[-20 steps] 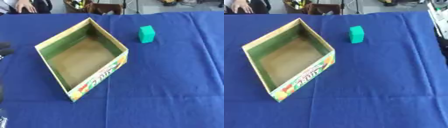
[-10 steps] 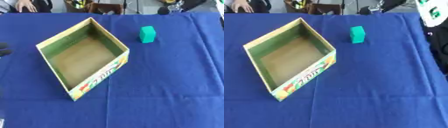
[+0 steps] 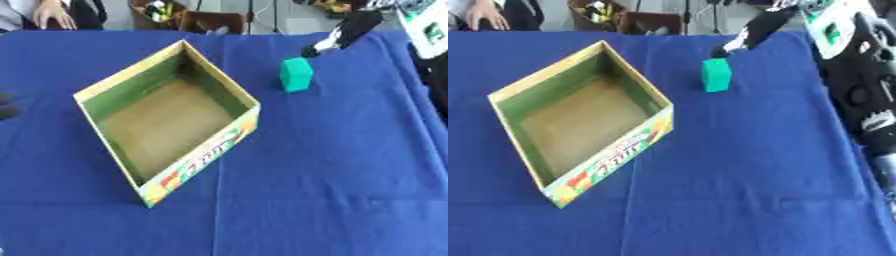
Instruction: Pick up objects on the table and place them in the box.
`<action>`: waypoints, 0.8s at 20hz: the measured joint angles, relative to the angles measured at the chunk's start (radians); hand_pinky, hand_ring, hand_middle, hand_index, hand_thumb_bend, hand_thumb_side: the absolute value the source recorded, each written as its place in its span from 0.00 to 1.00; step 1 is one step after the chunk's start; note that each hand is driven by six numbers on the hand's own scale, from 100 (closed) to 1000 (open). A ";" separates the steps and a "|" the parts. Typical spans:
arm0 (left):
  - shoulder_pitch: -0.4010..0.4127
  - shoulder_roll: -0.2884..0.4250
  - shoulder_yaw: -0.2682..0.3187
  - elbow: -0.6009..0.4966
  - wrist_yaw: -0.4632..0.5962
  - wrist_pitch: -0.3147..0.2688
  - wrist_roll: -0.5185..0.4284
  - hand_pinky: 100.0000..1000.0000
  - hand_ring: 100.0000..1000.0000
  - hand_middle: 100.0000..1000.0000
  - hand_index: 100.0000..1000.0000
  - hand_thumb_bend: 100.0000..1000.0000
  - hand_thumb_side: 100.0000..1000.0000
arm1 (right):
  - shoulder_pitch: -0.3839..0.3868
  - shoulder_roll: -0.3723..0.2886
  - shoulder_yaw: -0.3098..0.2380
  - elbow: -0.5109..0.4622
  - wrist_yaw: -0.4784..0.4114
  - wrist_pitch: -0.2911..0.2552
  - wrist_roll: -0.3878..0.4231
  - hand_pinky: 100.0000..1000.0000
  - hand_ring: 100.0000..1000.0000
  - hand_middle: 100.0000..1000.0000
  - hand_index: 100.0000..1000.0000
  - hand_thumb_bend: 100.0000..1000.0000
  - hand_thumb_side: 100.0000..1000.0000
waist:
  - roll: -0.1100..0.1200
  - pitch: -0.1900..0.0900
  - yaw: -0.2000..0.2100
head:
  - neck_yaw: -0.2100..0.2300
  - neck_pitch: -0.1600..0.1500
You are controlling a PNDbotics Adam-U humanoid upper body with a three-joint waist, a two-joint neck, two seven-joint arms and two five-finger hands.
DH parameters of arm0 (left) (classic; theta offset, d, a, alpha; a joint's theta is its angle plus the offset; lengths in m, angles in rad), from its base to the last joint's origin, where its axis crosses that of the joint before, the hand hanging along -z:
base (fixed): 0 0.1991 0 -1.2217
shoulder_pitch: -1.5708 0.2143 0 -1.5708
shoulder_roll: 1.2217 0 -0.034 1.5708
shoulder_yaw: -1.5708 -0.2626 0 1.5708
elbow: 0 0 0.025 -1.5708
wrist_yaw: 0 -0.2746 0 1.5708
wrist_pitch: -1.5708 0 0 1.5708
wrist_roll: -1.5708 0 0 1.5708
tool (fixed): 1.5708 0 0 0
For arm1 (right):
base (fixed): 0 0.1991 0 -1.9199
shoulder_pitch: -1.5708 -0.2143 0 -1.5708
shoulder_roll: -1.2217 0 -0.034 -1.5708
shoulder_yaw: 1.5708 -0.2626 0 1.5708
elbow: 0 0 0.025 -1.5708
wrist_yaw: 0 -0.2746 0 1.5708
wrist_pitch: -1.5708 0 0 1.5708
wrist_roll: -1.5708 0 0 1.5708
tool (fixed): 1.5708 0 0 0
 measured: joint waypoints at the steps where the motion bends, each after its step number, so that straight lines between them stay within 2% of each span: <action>1: 0.000 0.000 0.000 0.000 0.000 0.000 0.000 0.64 0.65 0.70 0.84 0.00 1.00 | 0.000 0.003 0.000 0.005 0.008 0.000 0.000 0.85 0.88 0.87 0.96 0.53 0.49 | 0.000 0.002 0.001 | -0.001 -0.001; 7: -0.005 0.000 -0.001 0.000 0.000 0.000 -0.002 0.64 0.65 0.70 0.84 0.00 1.00 | -0.011 0.017 0.000 0.043 0.068 0.003 -0.002 0.85 0.88 0.86 0.95 0.46 0.43 | 0.000 0.011 0.013 | -0.014 -0.011; 16: -0.008 0.000 -0.002 0.000 0.001 -0.001 -0.007 0.65 0.65 0.70 0.84 0.00 1.00 | -0.012 0.029 -0.005 0.085 0.111 0.005 -0.003 0.85 0.87 0.86 0.95 0.42 0.39 | 0.000 0.032 0.022 | -0.027 -0.028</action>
